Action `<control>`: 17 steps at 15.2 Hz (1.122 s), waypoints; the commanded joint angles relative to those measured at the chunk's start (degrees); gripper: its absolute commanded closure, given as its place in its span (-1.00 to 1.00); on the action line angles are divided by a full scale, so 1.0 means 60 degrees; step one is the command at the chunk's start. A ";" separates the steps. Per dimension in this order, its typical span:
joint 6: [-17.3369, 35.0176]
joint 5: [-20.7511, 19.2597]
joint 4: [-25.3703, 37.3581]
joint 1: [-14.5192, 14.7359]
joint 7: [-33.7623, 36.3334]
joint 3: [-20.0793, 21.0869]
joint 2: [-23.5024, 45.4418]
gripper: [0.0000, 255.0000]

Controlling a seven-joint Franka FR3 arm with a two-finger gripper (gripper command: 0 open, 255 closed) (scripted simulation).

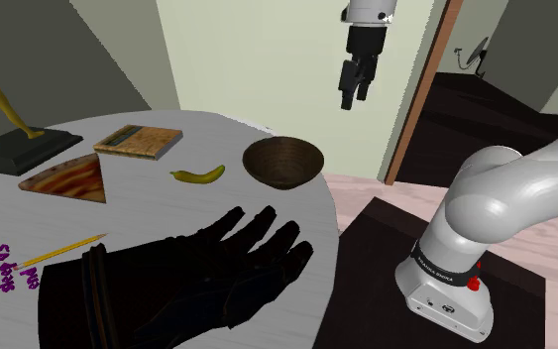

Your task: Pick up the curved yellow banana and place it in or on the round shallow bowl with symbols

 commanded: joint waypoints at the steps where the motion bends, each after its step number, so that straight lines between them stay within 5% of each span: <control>1: 0.0000 0.0000 0.0000 0.0000 0.0000 0.0000 0.0000 -1.00; 17: 0.1618 -0.0153 0.2962 0.1687 -0.0707 0.1861 0.4783 -1.00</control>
